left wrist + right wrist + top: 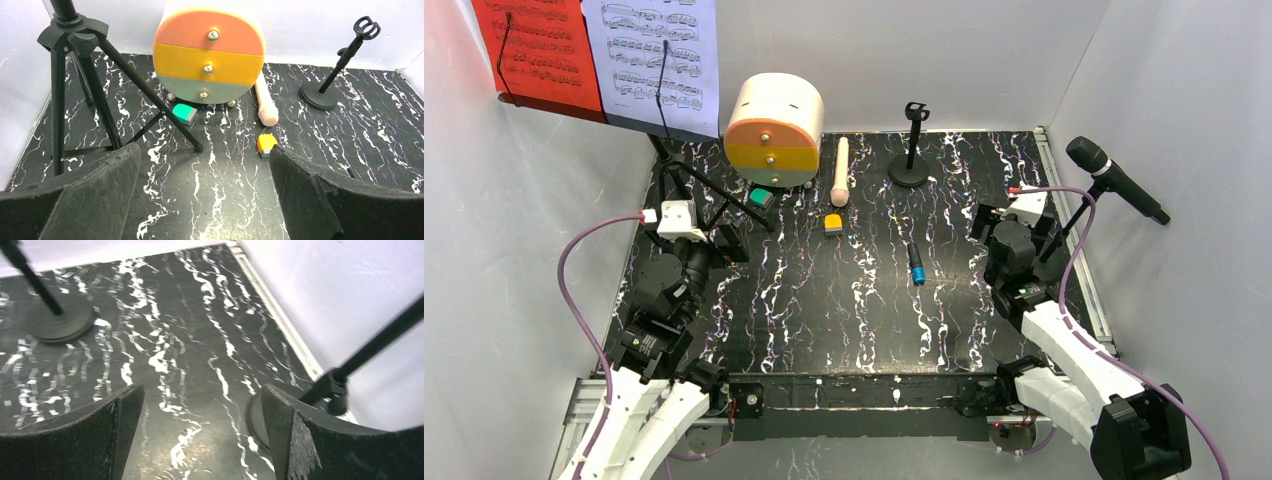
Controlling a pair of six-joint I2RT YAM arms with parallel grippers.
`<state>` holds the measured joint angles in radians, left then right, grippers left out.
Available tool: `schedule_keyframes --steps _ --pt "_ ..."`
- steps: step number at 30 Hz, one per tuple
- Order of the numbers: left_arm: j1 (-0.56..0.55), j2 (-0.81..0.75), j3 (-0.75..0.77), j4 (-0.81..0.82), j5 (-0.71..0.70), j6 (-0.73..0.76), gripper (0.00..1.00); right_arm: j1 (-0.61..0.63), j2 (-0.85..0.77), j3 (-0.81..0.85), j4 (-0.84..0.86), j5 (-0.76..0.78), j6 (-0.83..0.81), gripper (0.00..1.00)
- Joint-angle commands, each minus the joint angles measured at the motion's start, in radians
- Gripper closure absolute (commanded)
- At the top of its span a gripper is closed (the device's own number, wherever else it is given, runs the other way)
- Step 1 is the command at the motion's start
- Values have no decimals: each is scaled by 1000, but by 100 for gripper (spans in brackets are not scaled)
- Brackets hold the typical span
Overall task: Pack up the instrument practice props
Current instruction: Pick up the microphone stand with the microphone from the center of the board.
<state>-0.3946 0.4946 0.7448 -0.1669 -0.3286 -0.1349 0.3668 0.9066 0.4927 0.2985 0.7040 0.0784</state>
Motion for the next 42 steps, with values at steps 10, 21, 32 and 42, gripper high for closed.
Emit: schedule_keyframes --steps 10,21,32,42 --pt "5 -23 -13 -4 4 3 2 -172 65 65 54 248 -144 5" --pt "0 -24 -15 -5 -1 4 2 -400 122 45 271 22 -213 9" --pt "0 -23 -18 -2 -3 9 2 -486 220 52 362 -125 -180 41" --pt "0 -30 -24 11 43 17 2 -490 194 39 354 -306 -210 88"
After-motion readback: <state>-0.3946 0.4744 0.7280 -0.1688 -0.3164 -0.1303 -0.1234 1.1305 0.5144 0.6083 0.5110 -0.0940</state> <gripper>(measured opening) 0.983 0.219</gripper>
